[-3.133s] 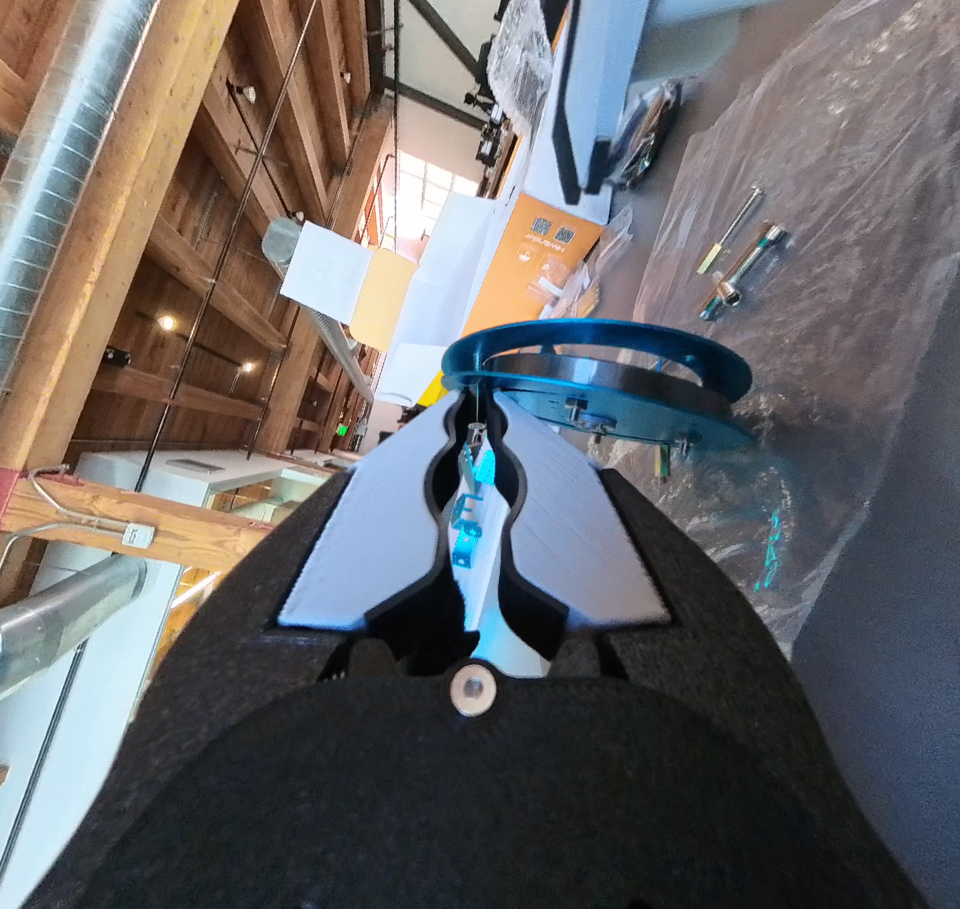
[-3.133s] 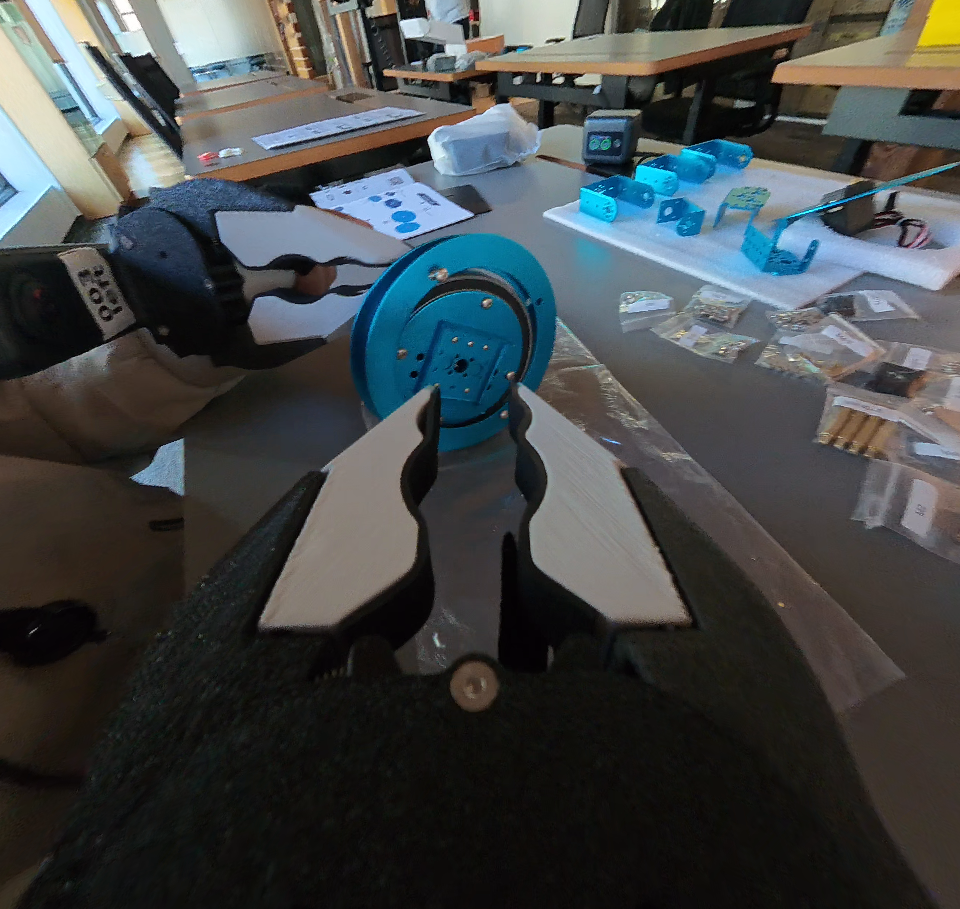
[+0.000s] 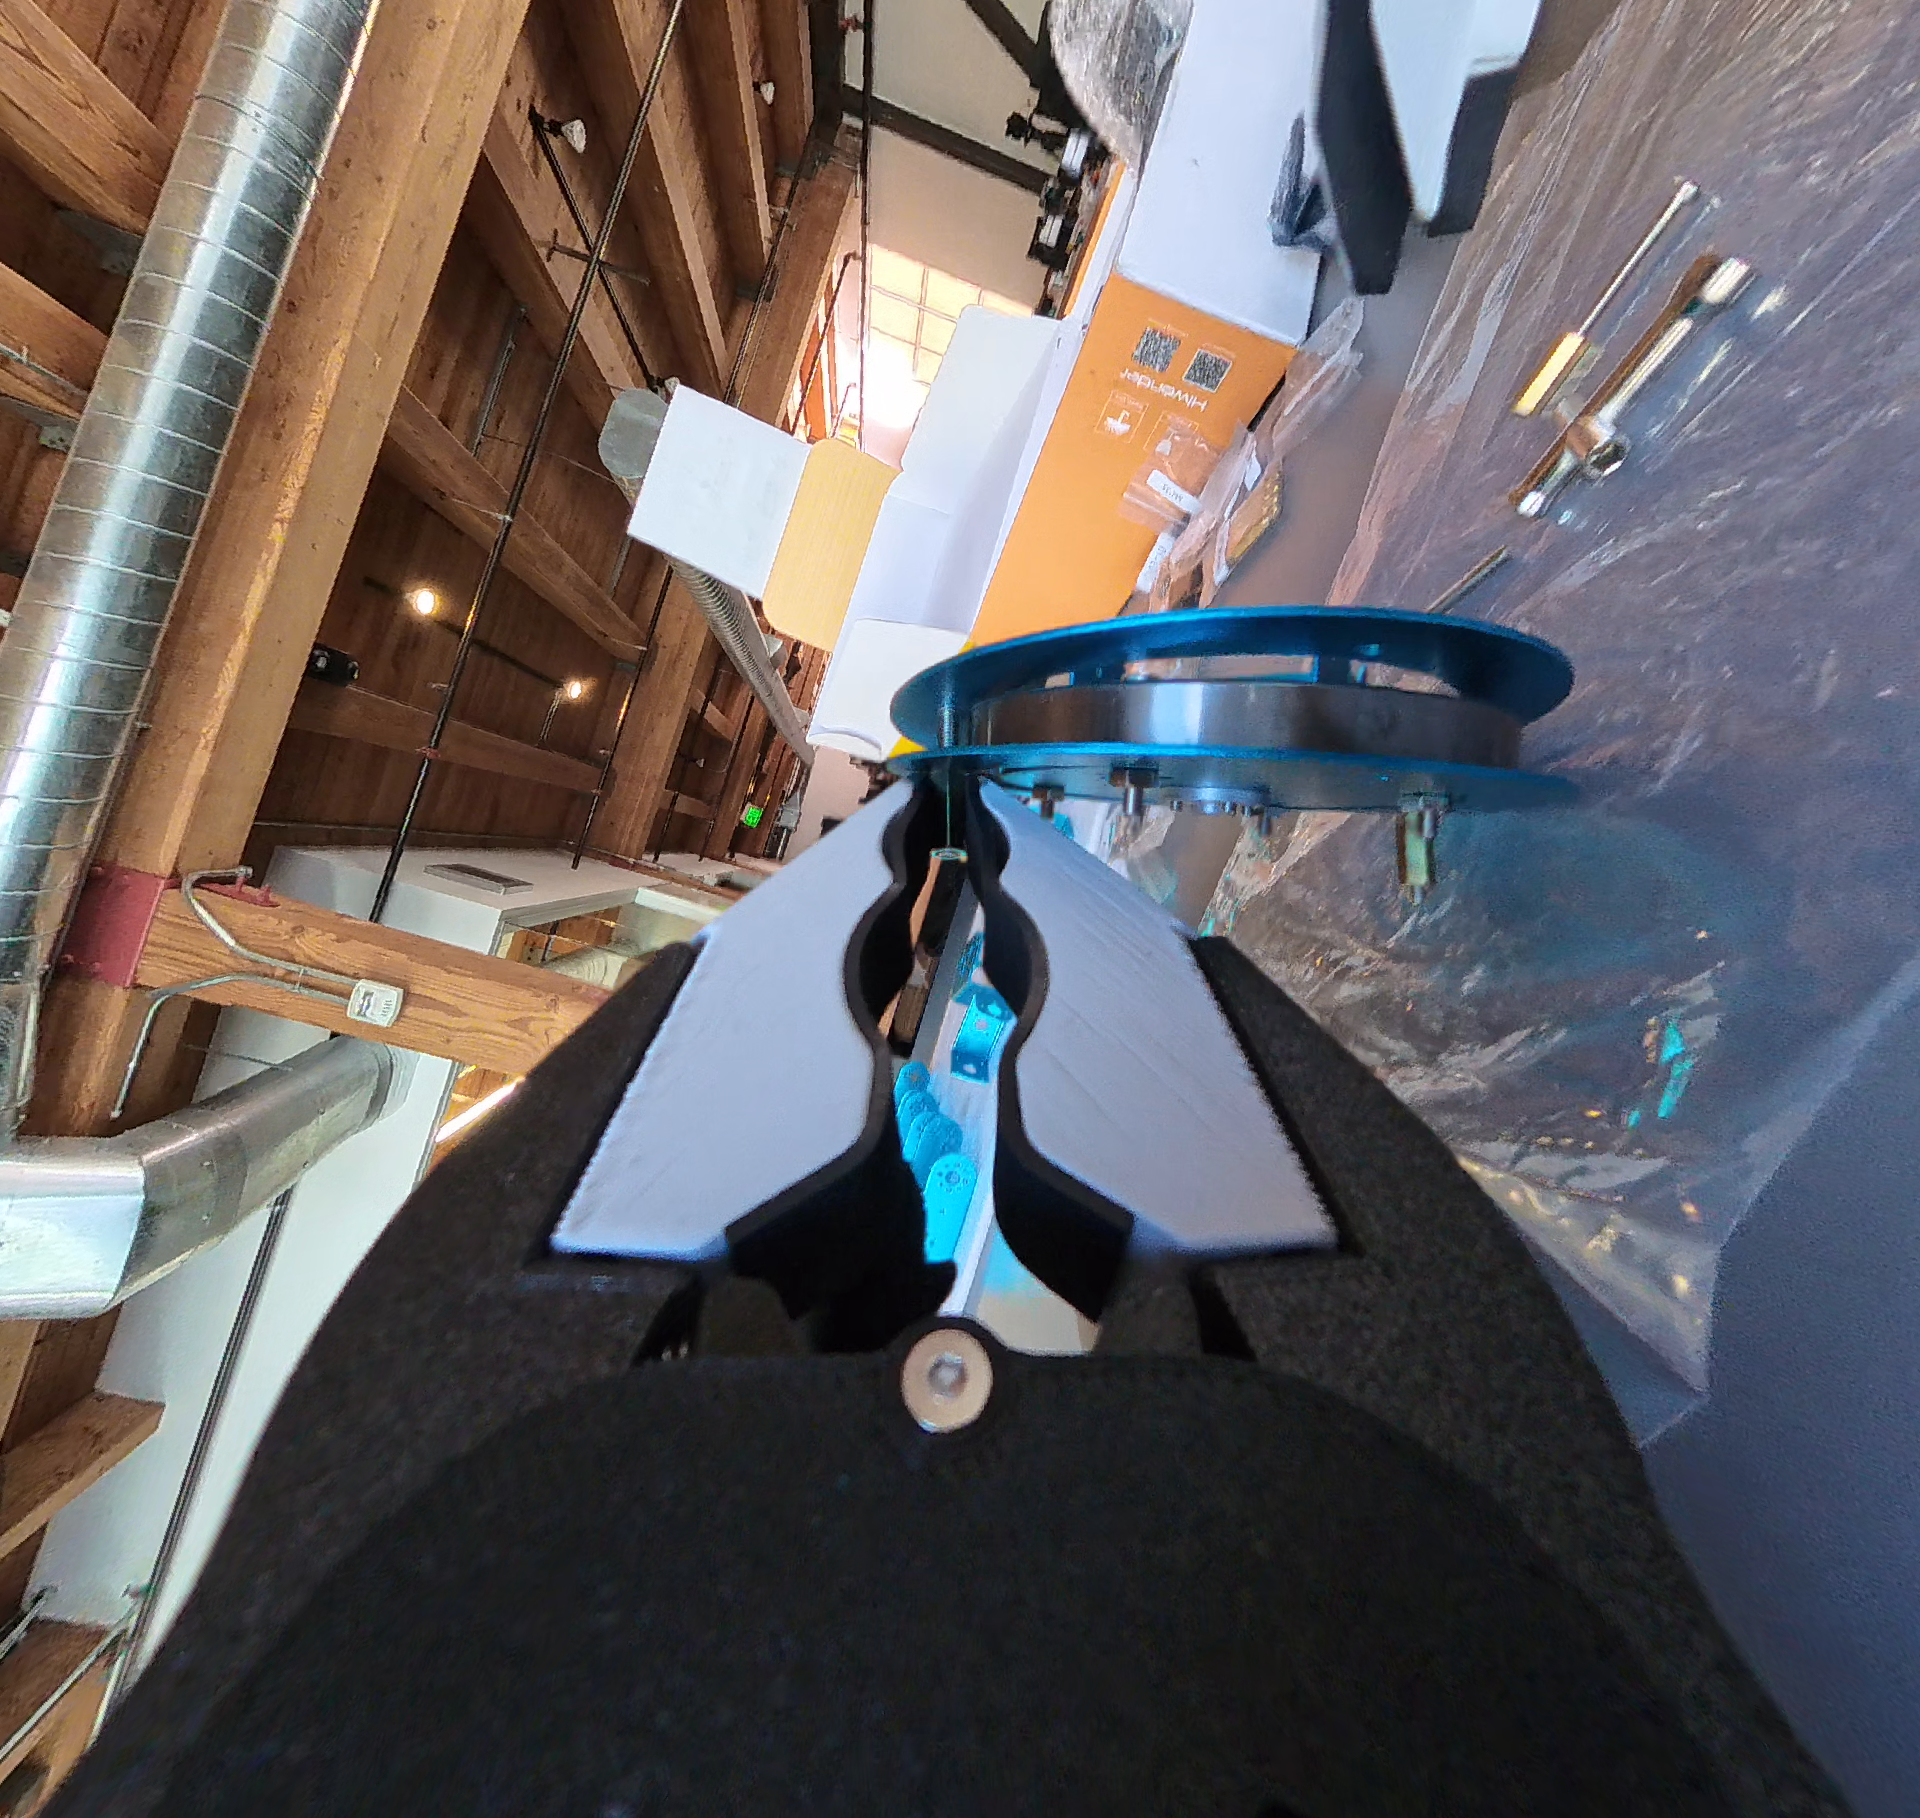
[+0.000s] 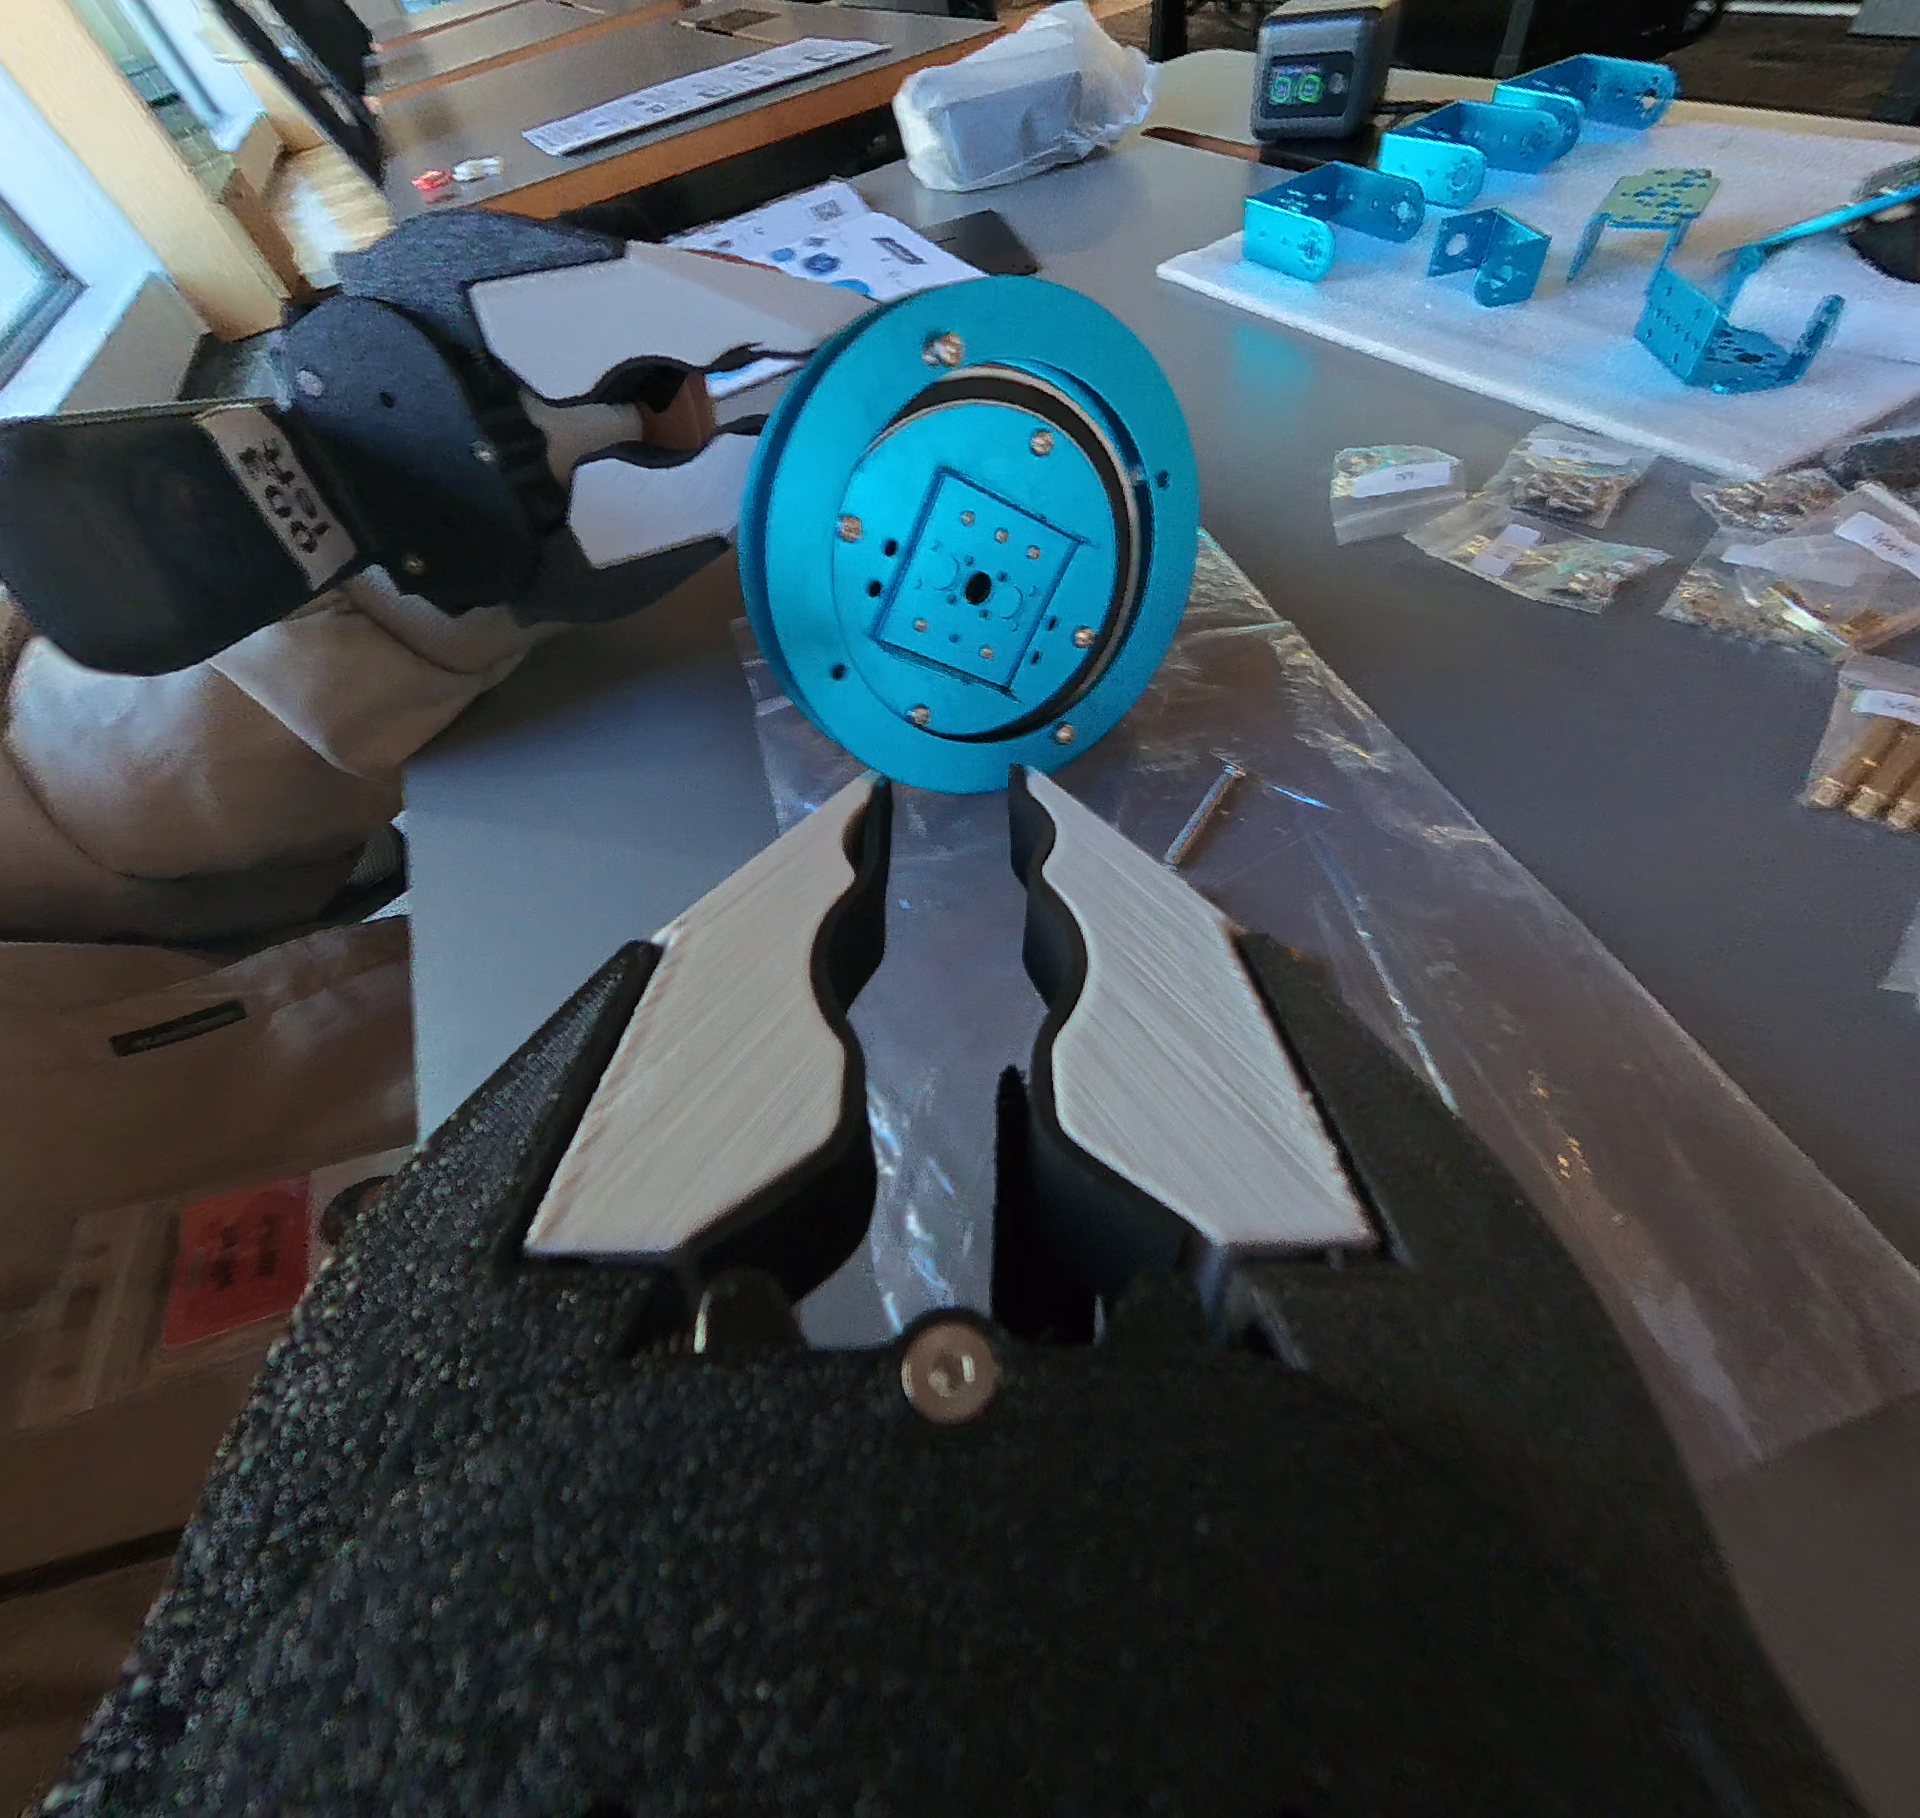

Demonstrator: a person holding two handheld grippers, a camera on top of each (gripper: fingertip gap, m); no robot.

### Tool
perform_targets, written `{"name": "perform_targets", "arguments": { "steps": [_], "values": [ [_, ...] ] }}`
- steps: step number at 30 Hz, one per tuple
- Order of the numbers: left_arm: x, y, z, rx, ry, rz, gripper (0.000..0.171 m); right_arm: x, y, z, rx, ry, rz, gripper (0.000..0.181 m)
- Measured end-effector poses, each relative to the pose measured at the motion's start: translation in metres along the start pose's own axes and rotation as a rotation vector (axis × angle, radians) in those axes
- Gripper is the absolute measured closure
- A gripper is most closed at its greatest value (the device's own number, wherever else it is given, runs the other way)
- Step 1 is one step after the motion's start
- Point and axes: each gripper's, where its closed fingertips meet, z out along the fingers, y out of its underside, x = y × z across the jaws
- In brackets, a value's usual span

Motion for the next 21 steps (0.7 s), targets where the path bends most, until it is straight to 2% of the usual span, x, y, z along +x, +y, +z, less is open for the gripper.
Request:
{"name": "perform_targets", "arguments": {
  "steps": [2, 5, 7, 8, 10, 11, 13, 14, 16, 18, 21],
  "values": [
    [0.002, -0.012, -0.003, 0.054, 0.013, -0.012, 0.168, -0.014, -0.008, -0.002, 0.055, -0.071, -0.028, 0.155],
    [0.008, -0.031, -0.007, 0.129, 0.038, -0.034, 0.167, -0.025, -0.027, -0.006, 0.168, -0.101, -0.119, 0.14],
    [0.011, -0.037, -0.006, 0.136, 0.055, -0.049, 0.167, -0.03, -0.043, -0.007, 0.256, -0.127, -0.166, 0.124],
    [0.011, -0.038, -0.005, 0.124, 0.058, -0.063, 0.167, -0.027, -0.045, -0.004, 0.258, -0.115, -0.146, 0.119],
    [0.009, -0.037, -0.001, 0.074, 0.054, -0.071, 0.167, -0.022, -0.042, 0.013, 0.188, -0.069, -0.059, 0.092],
    [0.008, -0.035, 0.001, 0.042, 0.048, -0.07, 0.167, -0.02, -0.04, 0.021, 0.16, -0.014, -0.038, 0.092],
    [0.008, -0.036, 0.003, -0.007, 0.044, -0.1, 0.168, -0.02, -0.038, 0.032, 0.14, 0.094, -0.052, 0.105],
    [0.008, -0.036, 0.003, -0.026, 0.044, -0.113, 0.168, -0.021, -0.038, 0.034, 0.142, 0.139, -0.061, 0.12],
    [0.008, -0.033, 0.003, -0.063, 0.048, -0.165, 0.168, -0.022, -0.042, 0.032, 0.153, 0.188, -0.053, 0.131],
    [0.008, -0.034, 0.001, -0.091, 0.073, -0.255, 0.168, -0.02, -0.044, 0.029, 0.144, 0.23, -0.069, 0.149],
    [0.009, -0.033, -0.003, -0.14, 0.099, -0.346, 0.168, -0.026, -0.044, 0.031, 0.121, 0.251, -0.127, 0.156]
  ]
}}
